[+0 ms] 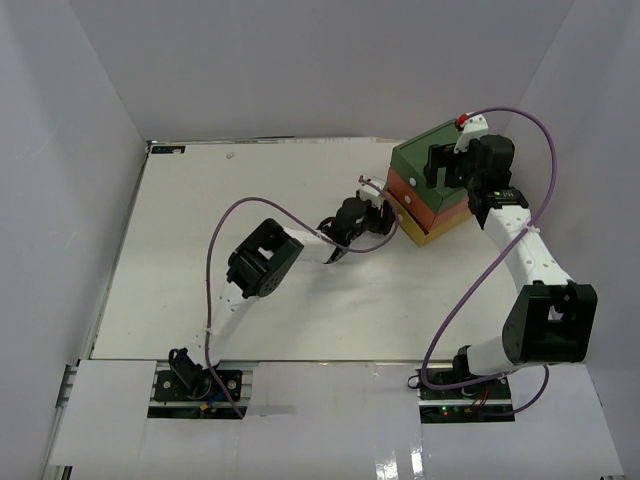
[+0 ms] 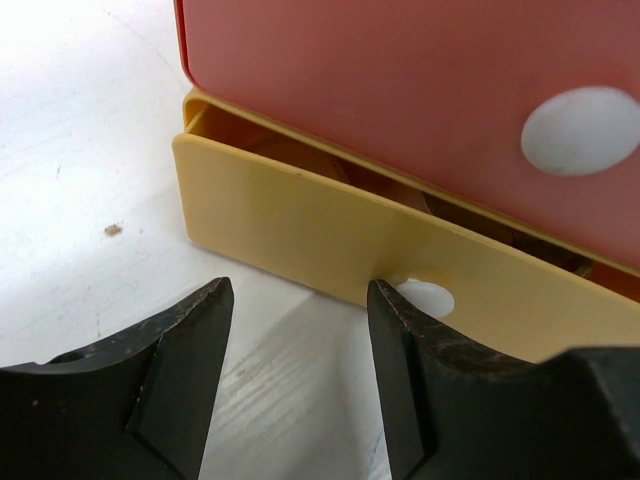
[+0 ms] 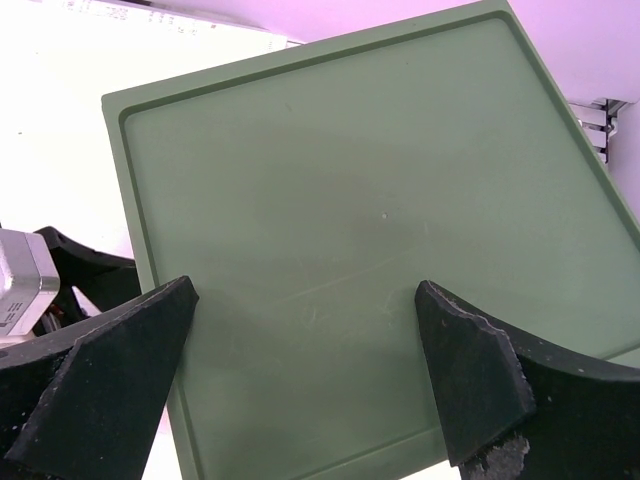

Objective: Sort the stationery into containers
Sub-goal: Close the drawer in the storage box, then reset both arms

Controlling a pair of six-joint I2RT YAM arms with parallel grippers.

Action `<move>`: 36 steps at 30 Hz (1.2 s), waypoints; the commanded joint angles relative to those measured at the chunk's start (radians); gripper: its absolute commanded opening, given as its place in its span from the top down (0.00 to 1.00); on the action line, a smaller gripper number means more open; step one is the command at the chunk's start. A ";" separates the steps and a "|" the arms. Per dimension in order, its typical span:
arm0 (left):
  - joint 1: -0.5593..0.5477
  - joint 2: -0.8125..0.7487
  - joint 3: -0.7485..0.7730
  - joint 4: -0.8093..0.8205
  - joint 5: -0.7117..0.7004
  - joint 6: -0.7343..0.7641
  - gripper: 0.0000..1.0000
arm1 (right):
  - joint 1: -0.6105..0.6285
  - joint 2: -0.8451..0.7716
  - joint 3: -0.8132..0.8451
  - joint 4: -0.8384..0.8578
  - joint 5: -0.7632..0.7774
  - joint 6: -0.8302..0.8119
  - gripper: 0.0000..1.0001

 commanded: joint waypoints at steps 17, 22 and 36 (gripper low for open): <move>-0.018 -0.248 -0.172 0.109 -0.085 0.015 0.16 | 0.002 -0.212 0.080 -0.134 0.049 -0.028 0.07; -0.017 -0.498 -0.277 -0.074 -0.145 -0.018 0.13 | 0.002 -0.412 0.027 -0.104 0.198 0.019 0.10; 0.054 -1.276 -0.458 -0.831 -0.428 -0.092 0.02 | 0.025 -0.956 -0.332 0.023 0.563 0.214 0.08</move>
